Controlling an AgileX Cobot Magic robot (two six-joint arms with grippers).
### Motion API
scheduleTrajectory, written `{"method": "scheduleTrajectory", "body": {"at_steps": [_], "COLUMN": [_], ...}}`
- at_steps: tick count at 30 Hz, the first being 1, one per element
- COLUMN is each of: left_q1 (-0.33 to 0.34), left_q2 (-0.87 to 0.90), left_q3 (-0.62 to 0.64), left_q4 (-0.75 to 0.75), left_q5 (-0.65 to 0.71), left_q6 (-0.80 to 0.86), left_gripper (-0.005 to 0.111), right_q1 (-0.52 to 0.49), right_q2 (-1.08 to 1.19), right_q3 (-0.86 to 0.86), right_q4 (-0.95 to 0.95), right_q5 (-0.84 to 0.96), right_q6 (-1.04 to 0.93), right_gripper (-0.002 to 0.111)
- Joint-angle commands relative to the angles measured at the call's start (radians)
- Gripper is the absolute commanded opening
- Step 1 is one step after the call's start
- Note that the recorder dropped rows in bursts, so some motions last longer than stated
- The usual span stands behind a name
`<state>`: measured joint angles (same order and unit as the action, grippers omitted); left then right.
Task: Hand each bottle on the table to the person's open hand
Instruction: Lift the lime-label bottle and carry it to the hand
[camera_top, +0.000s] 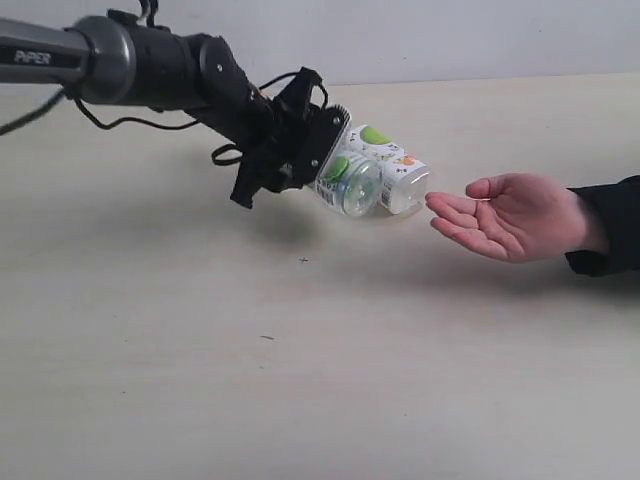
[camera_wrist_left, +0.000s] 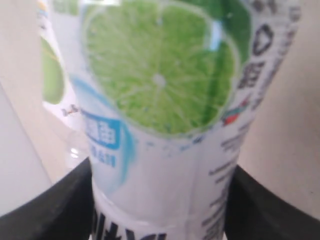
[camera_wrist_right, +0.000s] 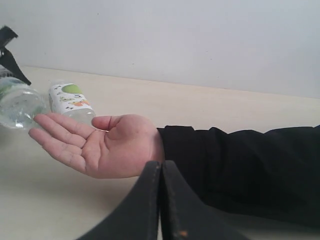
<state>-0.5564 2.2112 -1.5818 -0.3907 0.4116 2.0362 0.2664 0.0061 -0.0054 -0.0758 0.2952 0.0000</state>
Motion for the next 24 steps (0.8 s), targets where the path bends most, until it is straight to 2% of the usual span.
{"method": "scheduleTrajectory", "body": {"at_steps": [1, 4, 6, 7, 8, 9, 11, 13, 15, 18, 21, 24], "left_q1": [-0.004, -0.019, -0.060, -0.100, -0.121, -0.154, -0.193, -0.221, -0.225, -0.225, -0.225, -0.225], "left_q2": [-0.130, -0.235, -0.295, -0.327, -0.343, -0.364, -0.373, -0.366, -0.349, -0.311, -0.283, -0.250], "left_q3": [0.000, 0.000, 0.000, 0.000, 0.000, 0.000, -0.016, -0.029, -0.035, -0.035, -0.038, -0.038], "left_q4": [0.014, 0.006, -0.023, -0.028, -0.028, -0.033, -0.041, -0.087, -0.276, -0.581, -0.674, -0.698], "left_q5": [0.187, 0.326, 0.335, 0.305, 0.290, 0.281, 0.328, 0.390, 0.419, 0.393, 0.325, 0.272], "left_q6": [-0.114, -0.243, -0.566, -0.882, -1.038, -1.331, -1.743, -2.014, -2.086, -2.066, -2.036, -2.041], "left_gripper": [0.000, 0.000, 0.000, 0.000, 0.000, 0.000, 0.000, 0.000, 0.000, 0.000, 0.000, 0.000], "right_q1": [0.002, 0.002, 0.002, 0.002, 0.002, 0.002, 0.002, 0.002, 0.002, 0.002, 0.002, 0.002], "right_q2": [-0.006, -0.006, -0.006, -0.006, -0.006, -0.006, -0.006, -0.006, -0.006, -0.006, -0.006, -0.006], "right_q3": [0.005, 0.005, 0.005, 0.005, 0.005, 0.005, 0.005, 0.005, 0.005, 0.005, 0.005, 0.005], "right_q4": [-0.002, -0.002, -0.002, -0.002, -0.002, -0.002, -0.002, -0.002, -0.002, -0.002, -0.002, -0.002], "right_q5": [-0.012, -0.012, -0.012, -0.012, -0.012, -0.012, -0.012, -0.012, -0.012, -0.012, -0.012, -0.012], "right_q6": [0.000, 0.000, 0.000, 0.000, 0.000, 0.000, 0.000, 0.000, 0.000, 0.000, 0.000, 0.000], "right_gripper": [0.000, 0.000, 0.000, 0.000, 0.000, 0.000, 0.000, 0.000, 0.000, 0.000, 0.000, 0.000]}}
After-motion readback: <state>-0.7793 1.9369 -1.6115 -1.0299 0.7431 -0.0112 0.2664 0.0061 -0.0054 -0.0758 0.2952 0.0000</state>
